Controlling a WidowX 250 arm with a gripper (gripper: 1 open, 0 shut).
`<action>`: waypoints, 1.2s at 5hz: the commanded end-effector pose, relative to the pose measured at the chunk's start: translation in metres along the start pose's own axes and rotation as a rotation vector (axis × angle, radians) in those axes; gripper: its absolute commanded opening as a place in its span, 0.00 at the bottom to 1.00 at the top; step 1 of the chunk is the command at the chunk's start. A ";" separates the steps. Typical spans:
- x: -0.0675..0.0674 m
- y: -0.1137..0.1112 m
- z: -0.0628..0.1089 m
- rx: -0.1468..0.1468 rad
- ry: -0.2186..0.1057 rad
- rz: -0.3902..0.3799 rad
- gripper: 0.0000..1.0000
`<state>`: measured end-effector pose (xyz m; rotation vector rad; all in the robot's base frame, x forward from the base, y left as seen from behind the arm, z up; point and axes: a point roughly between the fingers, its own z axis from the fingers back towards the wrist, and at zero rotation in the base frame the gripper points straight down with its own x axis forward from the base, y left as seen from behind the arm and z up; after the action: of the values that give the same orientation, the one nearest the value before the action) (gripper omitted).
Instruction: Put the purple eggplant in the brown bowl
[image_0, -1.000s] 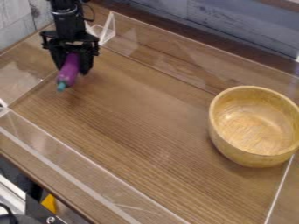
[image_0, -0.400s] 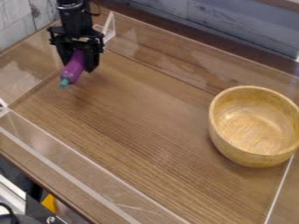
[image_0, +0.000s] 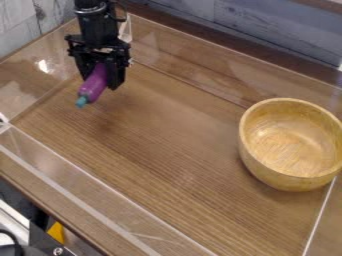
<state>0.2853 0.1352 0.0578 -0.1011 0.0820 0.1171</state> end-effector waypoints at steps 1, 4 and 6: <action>-0.001 -0.013 0.020 0.008 -0.076 0.012 0.00; -0.009 -0.133 0.031 -0.057 -0.026 -0.095 0.00; -0.011 -0.215 0.005 -0.064 -0.009 -0.096 0.00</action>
<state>0.2939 -0.0761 0.0705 -0.1565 0.1185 0.0283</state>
